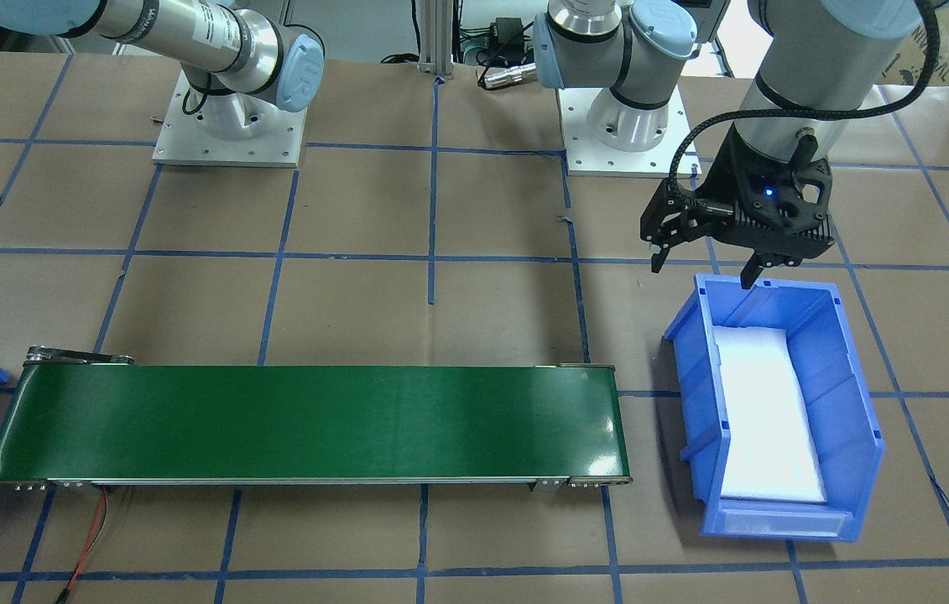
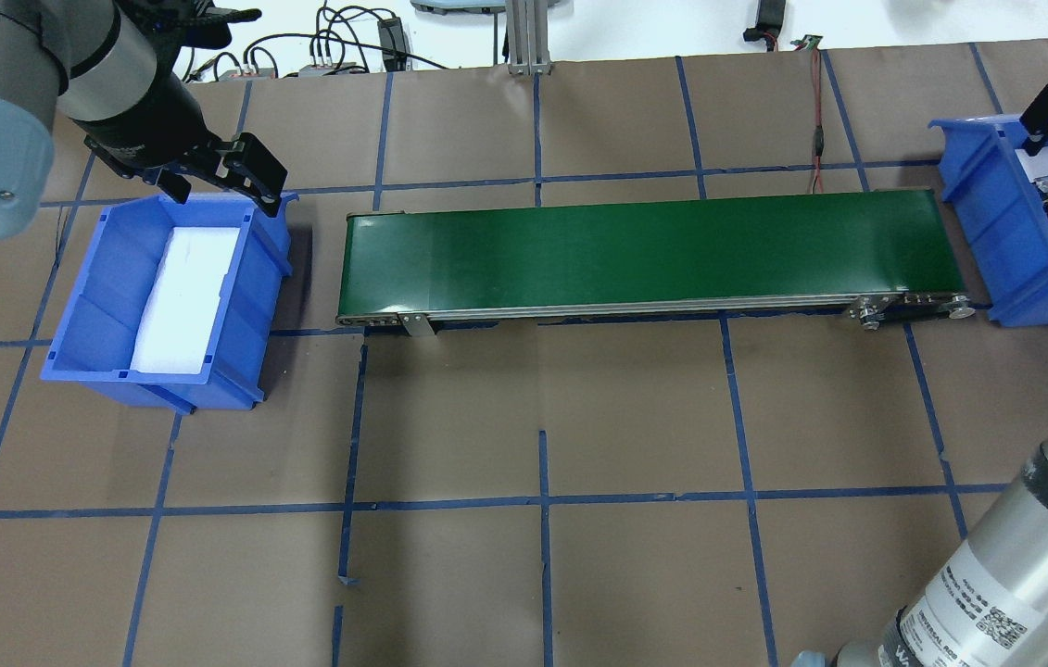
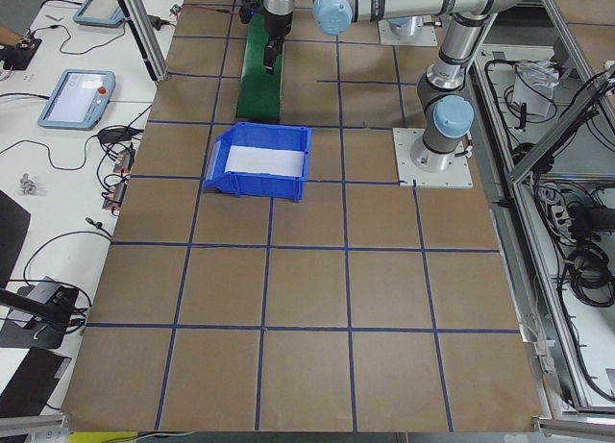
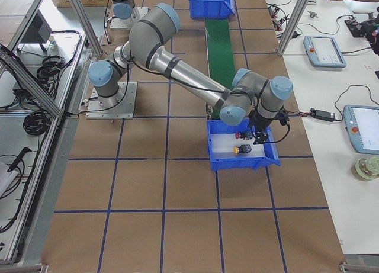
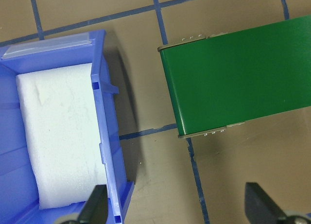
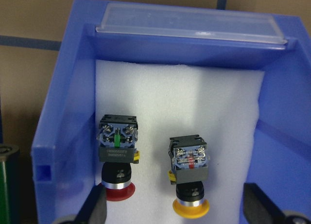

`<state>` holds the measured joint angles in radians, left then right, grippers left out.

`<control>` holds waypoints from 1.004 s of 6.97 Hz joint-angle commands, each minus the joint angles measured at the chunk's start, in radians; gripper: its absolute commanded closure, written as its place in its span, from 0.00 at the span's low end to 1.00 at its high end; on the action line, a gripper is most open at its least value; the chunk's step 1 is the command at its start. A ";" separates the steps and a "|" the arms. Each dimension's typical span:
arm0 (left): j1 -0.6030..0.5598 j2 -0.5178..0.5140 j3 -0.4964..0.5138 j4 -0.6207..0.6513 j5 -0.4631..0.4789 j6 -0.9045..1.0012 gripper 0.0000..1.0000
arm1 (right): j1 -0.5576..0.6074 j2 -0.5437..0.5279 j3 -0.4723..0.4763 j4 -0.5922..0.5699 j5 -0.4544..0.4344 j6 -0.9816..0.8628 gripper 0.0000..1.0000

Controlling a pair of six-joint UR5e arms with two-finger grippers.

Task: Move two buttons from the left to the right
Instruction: 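Lower the red button into the bin and open the right gripper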

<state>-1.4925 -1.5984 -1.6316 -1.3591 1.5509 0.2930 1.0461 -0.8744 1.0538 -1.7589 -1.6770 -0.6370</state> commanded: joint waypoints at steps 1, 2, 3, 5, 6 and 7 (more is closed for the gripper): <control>0.000 0.000 0.001 0.000 0.000 0.000 0.00 | 0.021 -0.156 0.000 0.111 0.044 -0.006 0.00; 0.000 -0.002 0.001 0.000 0.000 0.000 0.00 | 0.055 -0.244 0.002 0.161 0.043 -0.004 0.00; 0.000 -0.002 0.001 0.000 0.000 0.000 0.00 | 0.108 -0.295 0.002 0.197 0.042 0.000 0.00; 0.000 -0.002 0.003 0.000 0.000 0.000 0.00 | 0.275 -0.381 0.005 0.283 0.043 0.008 0.00; 0.000 -0.002 0.003 0.000 -0.002 -0.002 0.00 | 0.331 -0.438 0.014 0.324 0.042 0.008 0.00; 0.000 -0.002 0.003 0.000 0.000 -0.002 0.00 | 0.369 -0.502 0.034 0.372 0.043 0.008 0.00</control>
<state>-1.4925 -1.5999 -1.6293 -1.3591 1.5501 0.2918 1.3576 -1.3045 1.0696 -1.4428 -1.6344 -0.6294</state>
